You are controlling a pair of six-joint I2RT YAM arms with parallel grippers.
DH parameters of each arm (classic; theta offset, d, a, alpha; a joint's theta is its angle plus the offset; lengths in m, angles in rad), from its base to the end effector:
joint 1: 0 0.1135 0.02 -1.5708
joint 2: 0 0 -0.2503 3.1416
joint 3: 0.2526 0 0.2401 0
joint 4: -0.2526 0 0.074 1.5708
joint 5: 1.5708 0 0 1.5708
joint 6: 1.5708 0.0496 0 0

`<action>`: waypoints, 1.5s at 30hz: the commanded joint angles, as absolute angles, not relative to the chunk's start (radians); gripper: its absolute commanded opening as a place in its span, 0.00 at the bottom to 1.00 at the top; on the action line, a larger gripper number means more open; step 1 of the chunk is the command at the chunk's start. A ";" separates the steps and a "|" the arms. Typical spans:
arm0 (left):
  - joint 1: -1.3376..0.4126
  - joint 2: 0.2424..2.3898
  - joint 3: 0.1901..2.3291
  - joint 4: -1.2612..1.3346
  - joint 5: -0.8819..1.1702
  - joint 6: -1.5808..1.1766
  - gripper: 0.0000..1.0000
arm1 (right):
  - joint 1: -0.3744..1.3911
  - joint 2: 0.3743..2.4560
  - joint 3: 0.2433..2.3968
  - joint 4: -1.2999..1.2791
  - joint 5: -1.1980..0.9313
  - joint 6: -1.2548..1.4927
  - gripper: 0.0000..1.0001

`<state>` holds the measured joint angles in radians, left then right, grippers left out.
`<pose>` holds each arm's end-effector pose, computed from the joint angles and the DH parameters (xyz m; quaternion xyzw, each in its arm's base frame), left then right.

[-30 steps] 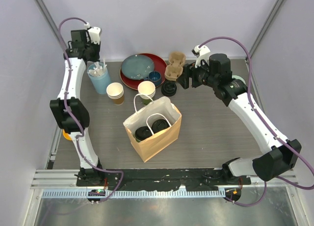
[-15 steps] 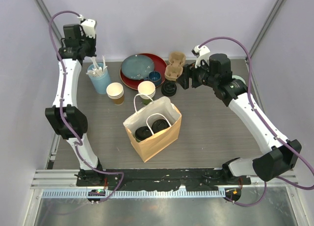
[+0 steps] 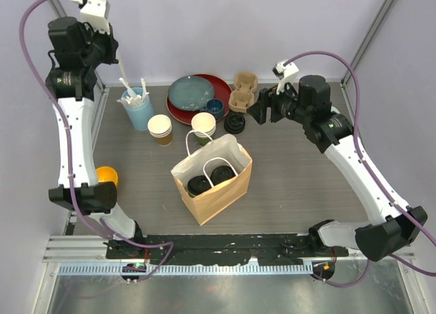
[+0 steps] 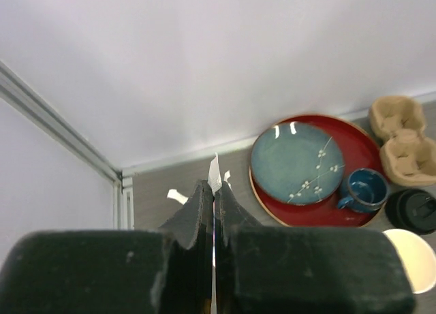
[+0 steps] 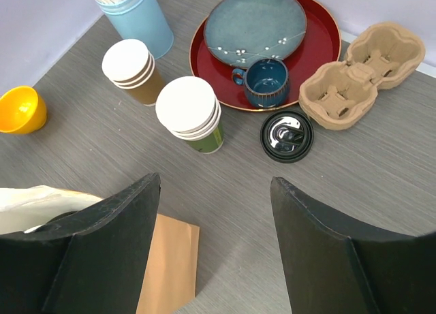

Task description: Pack the takeout coffee

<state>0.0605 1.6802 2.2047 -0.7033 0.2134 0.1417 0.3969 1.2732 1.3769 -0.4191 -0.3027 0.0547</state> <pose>0.3390 0.0100 0.5089 0.0992 0.7596 -0.0170 0.6425 0.2590 0.1246 0.3989 -0.2235 0.7734 0.2489 0.5385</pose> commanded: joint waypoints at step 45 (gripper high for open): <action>-0.063 1.287 2.140 -1.115 0.851 -0.035 0.34 | 0.948 1.654 2.008 -0.193 -0.304 0.023 0.01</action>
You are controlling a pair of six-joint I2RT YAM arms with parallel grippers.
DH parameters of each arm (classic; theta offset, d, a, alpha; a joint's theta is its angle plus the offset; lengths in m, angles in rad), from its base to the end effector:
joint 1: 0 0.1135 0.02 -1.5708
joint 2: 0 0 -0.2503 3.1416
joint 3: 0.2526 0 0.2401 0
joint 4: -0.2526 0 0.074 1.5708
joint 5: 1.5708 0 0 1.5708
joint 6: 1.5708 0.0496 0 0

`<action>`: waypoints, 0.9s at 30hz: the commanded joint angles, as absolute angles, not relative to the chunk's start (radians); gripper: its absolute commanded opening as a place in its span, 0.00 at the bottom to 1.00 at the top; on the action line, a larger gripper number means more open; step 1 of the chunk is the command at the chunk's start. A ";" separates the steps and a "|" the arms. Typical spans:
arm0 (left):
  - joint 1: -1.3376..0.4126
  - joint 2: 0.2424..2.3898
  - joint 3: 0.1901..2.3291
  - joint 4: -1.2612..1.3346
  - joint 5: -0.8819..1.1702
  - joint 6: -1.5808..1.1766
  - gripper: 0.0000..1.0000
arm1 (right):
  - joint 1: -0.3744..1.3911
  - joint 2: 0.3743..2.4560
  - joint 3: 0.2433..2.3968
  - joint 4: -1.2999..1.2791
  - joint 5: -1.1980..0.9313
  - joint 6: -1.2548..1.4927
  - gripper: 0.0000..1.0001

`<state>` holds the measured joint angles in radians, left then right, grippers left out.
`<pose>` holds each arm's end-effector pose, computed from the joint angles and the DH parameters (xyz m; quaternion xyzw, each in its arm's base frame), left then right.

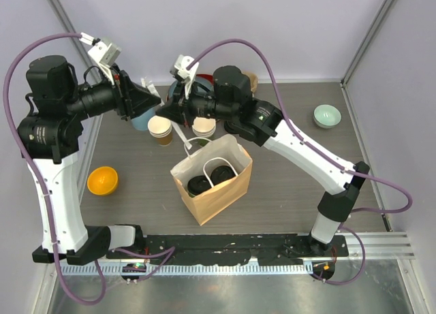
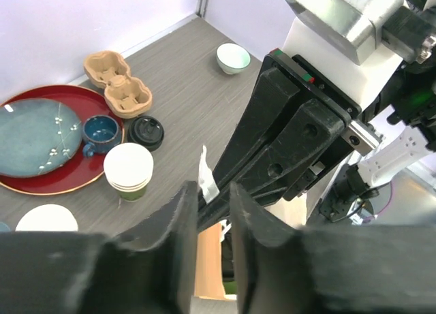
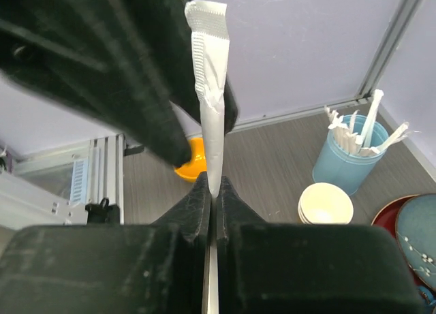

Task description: Pack the takeout coffee

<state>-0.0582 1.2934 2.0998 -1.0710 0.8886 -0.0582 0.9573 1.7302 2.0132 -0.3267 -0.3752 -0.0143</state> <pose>0.1681 -0.0484 0.5360 0.2612 0.7171 -0.3727 0.5279 0.2075 0.3263 0.4779 -0.4454 0.5674 0.4286 0.5440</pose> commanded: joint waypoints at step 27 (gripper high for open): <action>-0.060 1.259 1.968 -1.054 0.509 0.031 1.00 | 0.893 1.112 1.226 0.093 -0.130 -0.077 0.01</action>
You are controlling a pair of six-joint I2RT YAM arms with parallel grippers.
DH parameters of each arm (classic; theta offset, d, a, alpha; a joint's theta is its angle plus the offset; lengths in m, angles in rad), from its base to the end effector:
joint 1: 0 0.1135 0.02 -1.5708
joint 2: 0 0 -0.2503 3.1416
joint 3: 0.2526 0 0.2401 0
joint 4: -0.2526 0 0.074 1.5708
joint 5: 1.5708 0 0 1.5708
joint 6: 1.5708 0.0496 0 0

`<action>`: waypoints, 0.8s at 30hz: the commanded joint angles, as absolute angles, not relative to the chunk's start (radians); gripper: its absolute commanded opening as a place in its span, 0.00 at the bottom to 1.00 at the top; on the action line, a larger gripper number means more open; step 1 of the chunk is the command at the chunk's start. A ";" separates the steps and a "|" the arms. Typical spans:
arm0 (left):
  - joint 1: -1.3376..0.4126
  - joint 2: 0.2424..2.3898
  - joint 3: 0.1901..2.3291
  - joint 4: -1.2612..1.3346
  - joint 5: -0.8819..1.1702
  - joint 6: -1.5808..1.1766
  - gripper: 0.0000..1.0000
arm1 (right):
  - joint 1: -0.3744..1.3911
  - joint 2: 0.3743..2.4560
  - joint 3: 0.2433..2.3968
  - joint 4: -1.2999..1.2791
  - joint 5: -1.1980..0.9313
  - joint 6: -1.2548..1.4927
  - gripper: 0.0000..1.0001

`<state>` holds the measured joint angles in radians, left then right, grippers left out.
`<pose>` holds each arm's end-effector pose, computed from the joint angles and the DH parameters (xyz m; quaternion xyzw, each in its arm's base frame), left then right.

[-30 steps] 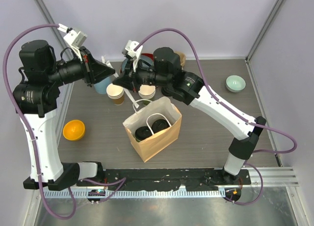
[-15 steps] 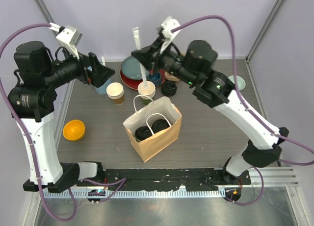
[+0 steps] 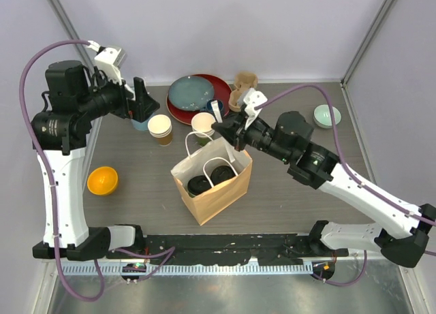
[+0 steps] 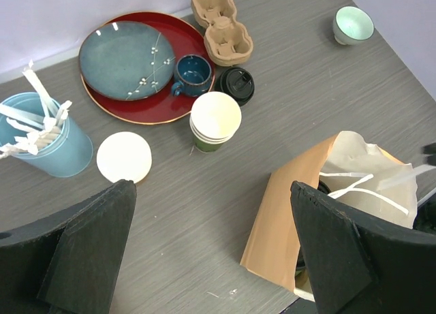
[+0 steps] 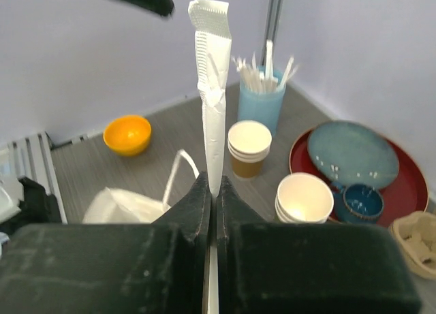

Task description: Pack the takeout coffee

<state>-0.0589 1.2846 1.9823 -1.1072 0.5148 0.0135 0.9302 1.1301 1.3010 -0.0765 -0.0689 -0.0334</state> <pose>0.1946 -0.0359 0.5023 0.1688 0.8030 -0.2248 0.5255 0.1497 0.2065 0.4502 -0.3342 0.5842 0.3414 0.6561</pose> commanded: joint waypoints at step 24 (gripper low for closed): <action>-0.061 1.247 1.882 -1.026 0.480 0.071 1.00 | 0.683 1.123 1.094 0.008 -0.362 0.026 0.77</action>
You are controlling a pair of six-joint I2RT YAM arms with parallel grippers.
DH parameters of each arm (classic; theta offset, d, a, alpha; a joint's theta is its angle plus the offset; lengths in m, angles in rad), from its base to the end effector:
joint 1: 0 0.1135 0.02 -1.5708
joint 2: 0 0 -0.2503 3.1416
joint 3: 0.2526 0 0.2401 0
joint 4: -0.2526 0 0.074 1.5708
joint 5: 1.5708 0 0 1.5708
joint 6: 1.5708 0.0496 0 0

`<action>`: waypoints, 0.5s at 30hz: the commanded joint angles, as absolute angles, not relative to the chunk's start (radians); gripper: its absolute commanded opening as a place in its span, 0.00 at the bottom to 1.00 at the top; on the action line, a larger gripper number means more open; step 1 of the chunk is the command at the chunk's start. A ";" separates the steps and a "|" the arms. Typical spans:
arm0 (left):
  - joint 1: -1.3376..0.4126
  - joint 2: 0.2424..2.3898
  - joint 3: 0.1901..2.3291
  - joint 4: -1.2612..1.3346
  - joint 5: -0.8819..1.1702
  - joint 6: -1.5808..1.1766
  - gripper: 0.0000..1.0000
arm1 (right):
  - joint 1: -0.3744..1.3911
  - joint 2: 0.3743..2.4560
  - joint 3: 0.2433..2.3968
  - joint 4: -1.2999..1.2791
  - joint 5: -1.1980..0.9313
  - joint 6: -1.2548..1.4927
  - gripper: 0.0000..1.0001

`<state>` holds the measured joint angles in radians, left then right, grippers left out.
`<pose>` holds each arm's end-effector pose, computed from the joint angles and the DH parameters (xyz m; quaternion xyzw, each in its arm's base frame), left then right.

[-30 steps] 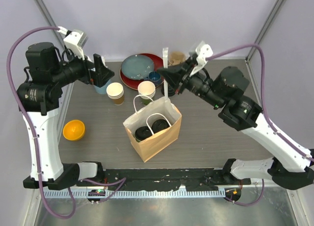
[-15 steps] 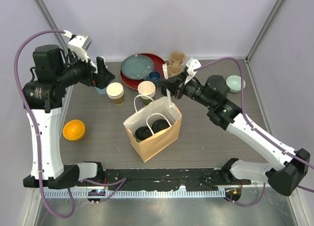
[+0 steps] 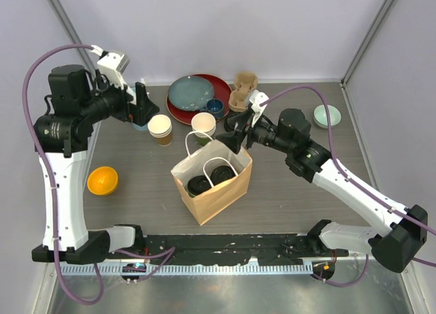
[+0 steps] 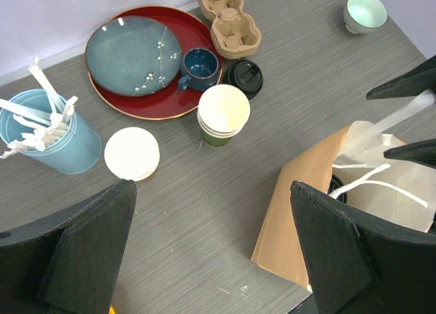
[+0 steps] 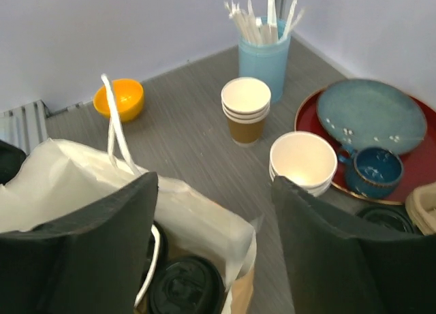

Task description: Pack the takeout coffee

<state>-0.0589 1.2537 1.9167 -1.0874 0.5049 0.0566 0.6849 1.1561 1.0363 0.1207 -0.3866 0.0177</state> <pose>0.1935 -0.0354 0.4934 0.1822 0.8044 -0.2105 0.5249 0.2028 0.1898 0.3745 -0.3555 0.6109 0.3664 0.6051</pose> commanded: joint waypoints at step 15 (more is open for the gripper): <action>-0.006 1.514 1.811 -0.836 0.209 0.081 0.85 | 0.683 1.108 1.374 -0.193 -0.166 0.054 0.88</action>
